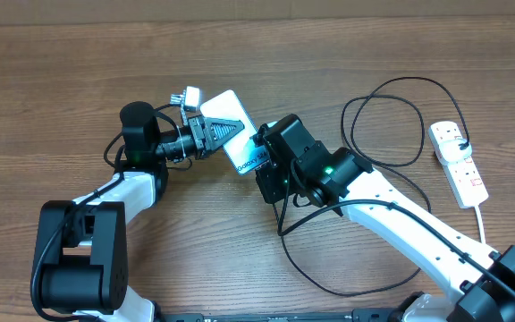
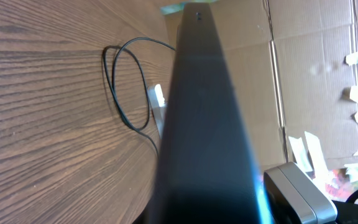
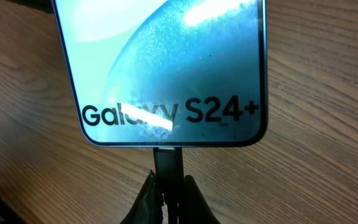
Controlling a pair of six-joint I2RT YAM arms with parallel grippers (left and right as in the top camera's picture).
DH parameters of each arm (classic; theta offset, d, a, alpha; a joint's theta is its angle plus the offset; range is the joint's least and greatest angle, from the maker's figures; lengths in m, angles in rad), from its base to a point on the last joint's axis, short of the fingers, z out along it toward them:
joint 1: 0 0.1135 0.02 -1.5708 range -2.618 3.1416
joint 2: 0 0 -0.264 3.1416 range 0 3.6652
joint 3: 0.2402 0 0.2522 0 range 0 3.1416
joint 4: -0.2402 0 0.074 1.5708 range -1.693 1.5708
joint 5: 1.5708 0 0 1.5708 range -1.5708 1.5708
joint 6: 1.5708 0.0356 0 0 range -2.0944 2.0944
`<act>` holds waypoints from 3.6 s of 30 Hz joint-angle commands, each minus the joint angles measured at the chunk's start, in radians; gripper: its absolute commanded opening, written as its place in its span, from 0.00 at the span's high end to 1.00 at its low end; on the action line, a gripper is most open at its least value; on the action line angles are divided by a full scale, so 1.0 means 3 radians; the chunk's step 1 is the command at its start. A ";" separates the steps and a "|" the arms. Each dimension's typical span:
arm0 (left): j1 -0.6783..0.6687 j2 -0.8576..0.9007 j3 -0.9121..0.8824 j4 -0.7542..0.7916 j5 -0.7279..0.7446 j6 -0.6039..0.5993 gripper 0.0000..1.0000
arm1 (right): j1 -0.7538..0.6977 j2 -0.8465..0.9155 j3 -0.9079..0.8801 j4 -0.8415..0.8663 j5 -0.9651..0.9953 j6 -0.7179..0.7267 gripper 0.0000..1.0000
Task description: Plug charger to phone and switch on socket
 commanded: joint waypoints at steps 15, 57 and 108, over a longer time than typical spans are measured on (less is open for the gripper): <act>-0.0262 -0.0014 -0.0070 -0.0111 0.0462 0.0182 0.96 | -0.0006 -0.0028 0.0399 -0.0128 0.0090 0.0140 0.70; -0.0417 0.1183 0.1756 -0.4503 -0.0950 0.3750 0.96 | -0.0896 -0.1198 0.0884 -0.1790 0.1639 0.1746 0.00; -0.0417 0.1219 0.1756 -0.4828 -0.2443 0.2687 0.04 | -0.3433 0.0242 0.0884 -0.1495 0.0908 0.1438 0.00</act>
